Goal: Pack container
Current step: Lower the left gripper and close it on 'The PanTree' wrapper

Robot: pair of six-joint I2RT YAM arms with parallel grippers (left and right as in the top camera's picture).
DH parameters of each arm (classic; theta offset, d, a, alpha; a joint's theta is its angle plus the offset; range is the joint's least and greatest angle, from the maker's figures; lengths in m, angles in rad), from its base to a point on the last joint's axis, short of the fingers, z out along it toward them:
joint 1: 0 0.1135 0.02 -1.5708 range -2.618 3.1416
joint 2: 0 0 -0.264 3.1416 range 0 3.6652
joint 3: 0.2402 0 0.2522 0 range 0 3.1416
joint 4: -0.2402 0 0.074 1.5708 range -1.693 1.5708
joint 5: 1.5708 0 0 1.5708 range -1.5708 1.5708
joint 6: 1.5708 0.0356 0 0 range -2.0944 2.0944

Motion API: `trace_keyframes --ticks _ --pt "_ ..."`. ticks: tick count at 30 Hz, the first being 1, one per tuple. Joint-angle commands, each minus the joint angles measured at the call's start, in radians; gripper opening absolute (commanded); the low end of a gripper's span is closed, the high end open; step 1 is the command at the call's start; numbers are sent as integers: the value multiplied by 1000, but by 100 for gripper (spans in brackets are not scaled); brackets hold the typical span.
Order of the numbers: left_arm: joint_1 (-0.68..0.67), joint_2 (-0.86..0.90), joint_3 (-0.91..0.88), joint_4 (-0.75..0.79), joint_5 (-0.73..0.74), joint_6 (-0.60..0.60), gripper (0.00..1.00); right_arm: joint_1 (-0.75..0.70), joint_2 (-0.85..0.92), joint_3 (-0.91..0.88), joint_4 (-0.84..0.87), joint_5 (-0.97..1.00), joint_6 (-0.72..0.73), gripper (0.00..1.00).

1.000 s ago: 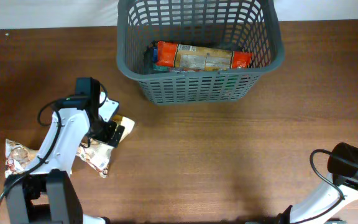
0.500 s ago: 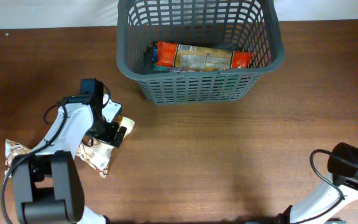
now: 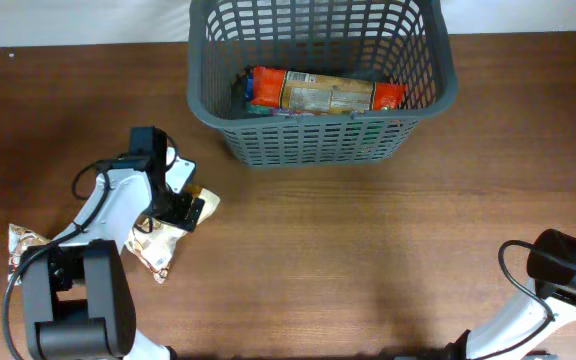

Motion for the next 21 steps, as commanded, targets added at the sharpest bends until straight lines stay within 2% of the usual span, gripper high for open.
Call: trace_keyframes --ticks 1,16,17,19,21 --pt "-1 7 -51 13 38 -6 99 -1 -4 -3 0 2 15 99" --pt "-1 7 -93 40 45 -14 99 -1 -4 -3 0 2 15 99" --pt "-1 7 -93 40 45 -14 97 -1 -4 -3 0 2 15 99" --pt "-1 7 -93 43 45 -14 69 -1 -4 -3 0 2 16 99" --pt "-1 7 -93 47 45 -14 51 -1 -4 -3 0 2 15 99"
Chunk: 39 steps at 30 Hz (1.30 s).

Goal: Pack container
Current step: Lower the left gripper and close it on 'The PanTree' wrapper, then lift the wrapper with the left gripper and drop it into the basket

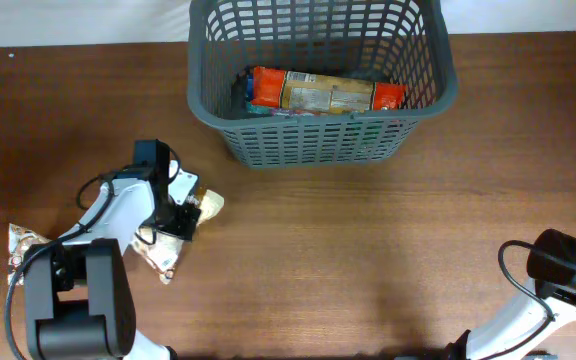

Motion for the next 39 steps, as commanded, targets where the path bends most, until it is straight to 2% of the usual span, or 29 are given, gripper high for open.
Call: trace_keyframes --ticks 1,5,6,10,14,21,30,34,39 --pt "-2 7 -12 6 23 -7 47 -1 -4 -3 1 2 15 99" --pt "-2 7 -12 7 22 -13 44 -1 -4 -3 1 2 15 99" --pt "-2 7 -12 10 23 -14 40 -1 -4 -3 1 2 15 99" --pt "-2 7 0 28 22 -71 11 -1 -4 -3 1 2 15 99" --pt "-2 7 48 39 22 -160 2 -1 -4 -3 1 2 15 99" --pt "-2 5 254 -7 22 -225 2 -1 -4 -3 1 2 15 99" --pt "-2 -21 778 -206 -60 -224 2 -1 -4 -3 1 2 15 99" --pt "-2 -48 949 -221 -131 -224 2 -1 -4 -3 1 2 15 99" --pt "-11 -85 1098 -214 -130 -255 2 -1 -4 -3 1 2 15 99"
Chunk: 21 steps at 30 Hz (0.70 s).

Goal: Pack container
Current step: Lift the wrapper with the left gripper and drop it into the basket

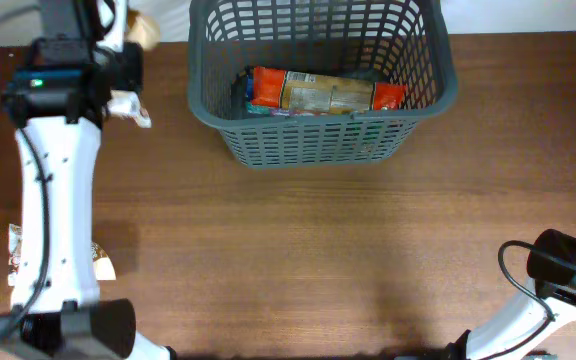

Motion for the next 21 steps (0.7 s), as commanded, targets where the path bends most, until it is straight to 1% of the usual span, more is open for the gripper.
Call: trace_keyframes --ticks 1,4,6,9,15,21 --pt "-17 -74 120 24 5 -43 2 -1 -4 -3 1 2 15 99" --pt "-53 -88 160 90 145 -37 2 -1 -4 -3 1 2 15 99" --pt "-107 -98 163 177 252 -23 2 -1 -4 -3 1 2 15 99" --pt "-168 -96 163 249 323 -19 2 -1 -4 -3 1 2 15 99" --pt "-292 -64 163 290 341 98 2 -1 -4 -3 1 2 15 99" --pt "-343 42 163 293 341 100 2 -1 -4 -3 1 2 15 99"
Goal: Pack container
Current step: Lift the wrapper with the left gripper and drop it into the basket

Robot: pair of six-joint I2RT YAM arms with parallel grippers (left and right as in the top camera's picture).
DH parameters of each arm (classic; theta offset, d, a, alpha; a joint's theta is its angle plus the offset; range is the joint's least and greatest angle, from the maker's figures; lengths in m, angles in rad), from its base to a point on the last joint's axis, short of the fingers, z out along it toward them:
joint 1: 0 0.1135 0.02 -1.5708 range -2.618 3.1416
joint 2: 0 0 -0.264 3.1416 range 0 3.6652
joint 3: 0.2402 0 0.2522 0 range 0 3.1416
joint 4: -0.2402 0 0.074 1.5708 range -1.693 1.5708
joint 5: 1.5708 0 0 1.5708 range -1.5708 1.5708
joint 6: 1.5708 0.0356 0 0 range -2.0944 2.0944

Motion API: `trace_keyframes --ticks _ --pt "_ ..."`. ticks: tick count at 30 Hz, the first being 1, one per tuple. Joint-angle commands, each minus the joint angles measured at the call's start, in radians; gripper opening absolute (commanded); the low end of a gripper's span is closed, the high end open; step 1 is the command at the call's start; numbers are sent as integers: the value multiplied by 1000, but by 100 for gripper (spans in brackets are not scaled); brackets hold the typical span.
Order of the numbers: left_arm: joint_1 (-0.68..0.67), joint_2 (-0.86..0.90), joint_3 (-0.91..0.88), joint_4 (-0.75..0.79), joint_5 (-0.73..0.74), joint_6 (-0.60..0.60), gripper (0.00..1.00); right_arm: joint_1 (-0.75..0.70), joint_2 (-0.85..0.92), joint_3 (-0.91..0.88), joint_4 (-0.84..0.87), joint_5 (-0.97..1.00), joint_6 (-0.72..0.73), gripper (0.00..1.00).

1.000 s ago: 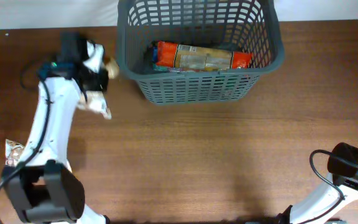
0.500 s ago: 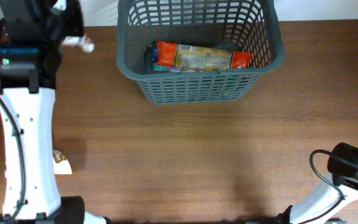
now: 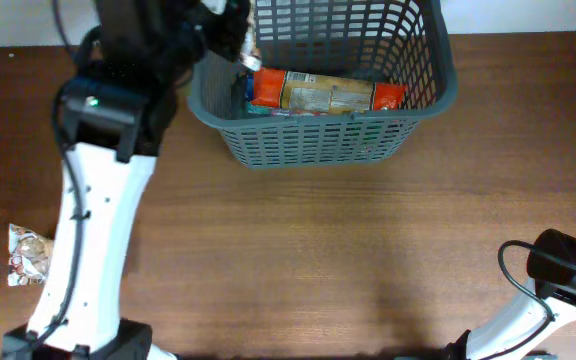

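Note:
A grey plastic basket (image 3: 420, 118) stands at the table's far middle. Inside it lies a long orange snack packet (image 3: 328, 92). My left arm is raised high toward the camera, with my left gripper (image 3: 230, 22) over the basket's left rim. It is shut on a pale, crumpled snack packet (image 3: 247, 52), which hangs just inside that rim. Most of this packet is hidden by the gripper. My right gripper is out of view.
Another small snack packet (image 3: 25, 254) lies on the table near the left edge. My right arm's base and cable (image 3: 560, 268) sit at the bottom right corner. The brown table (image 3: 348, 250) spreads in front of the basket.
My left gripper has moved right with the pale packet, from the table's far left corner to above the basket's left rim. The basket and the orange packet have not moved.
My left gripper was low on the table at the left, on a pale snack packet beside another one. Later it held that packet high at the far left corner, leaving one packet on the table. Now the packet hangs over the basket's left rim.

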Motion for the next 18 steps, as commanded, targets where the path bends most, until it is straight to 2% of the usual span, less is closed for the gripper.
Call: trace_keyframes --ticks 1,9,18 --pt "-11 91 23 29 18 31 2 -1 -4 -3 1 2 13 99" --pt "-37 263 23 93 63 -29 2 -1 -4 -3 1 2 13 99" --pt "-91 415 23 90 62 -29 4 -1 -4 -3 1 2 13 99"
